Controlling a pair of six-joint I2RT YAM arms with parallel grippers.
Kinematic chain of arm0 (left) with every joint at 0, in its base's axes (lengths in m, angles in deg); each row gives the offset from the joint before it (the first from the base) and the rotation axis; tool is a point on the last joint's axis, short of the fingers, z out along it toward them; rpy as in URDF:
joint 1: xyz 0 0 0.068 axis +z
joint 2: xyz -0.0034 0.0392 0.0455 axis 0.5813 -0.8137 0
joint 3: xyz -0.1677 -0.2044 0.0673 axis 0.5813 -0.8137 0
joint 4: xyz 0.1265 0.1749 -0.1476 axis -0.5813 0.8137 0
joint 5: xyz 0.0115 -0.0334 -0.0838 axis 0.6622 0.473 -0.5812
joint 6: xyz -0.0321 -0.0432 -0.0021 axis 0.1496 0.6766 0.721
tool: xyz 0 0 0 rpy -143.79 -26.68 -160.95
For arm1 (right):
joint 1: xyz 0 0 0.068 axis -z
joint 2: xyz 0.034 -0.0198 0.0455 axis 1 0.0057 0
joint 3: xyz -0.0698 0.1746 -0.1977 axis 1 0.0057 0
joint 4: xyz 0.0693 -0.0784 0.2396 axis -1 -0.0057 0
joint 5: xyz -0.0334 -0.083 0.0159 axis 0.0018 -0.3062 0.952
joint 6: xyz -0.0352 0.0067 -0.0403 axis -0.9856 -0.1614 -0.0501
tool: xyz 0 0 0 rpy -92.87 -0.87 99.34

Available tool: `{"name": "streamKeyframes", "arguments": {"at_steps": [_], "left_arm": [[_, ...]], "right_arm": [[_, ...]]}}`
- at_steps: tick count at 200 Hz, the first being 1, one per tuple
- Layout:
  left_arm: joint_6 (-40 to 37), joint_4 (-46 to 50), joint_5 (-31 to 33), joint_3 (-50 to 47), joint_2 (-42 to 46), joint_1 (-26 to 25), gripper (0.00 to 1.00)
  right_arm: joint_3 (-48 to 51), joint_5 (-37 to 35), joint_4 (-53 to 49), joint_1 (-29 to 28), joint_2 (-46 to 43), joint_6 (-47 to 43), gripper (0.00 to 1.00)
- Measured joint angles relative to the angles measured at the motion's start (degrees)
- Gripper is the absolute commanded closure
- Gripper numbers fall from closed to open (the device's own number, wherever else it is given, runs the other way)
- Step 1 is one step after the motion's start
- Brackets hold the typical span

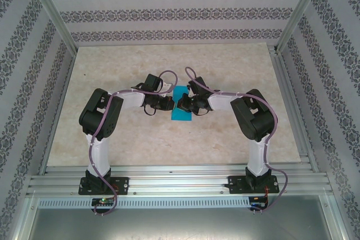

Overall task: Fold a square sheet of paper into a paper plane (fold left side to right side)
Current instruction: Fold the triangle a second time at the center of the table.

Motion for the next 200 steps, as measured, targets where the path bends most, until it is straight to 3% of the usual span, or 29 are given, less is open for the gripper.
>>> {"name": "streamKeyframes", "arguments": {"at_steps": [200], "left_arm": [[0.26,-0.07,0.02,0.72,0.0,0.0,0.97]], "right_arm": [[3.15,-0.66,0.96,0.63,-3.89,-0.07,0.87]]}}
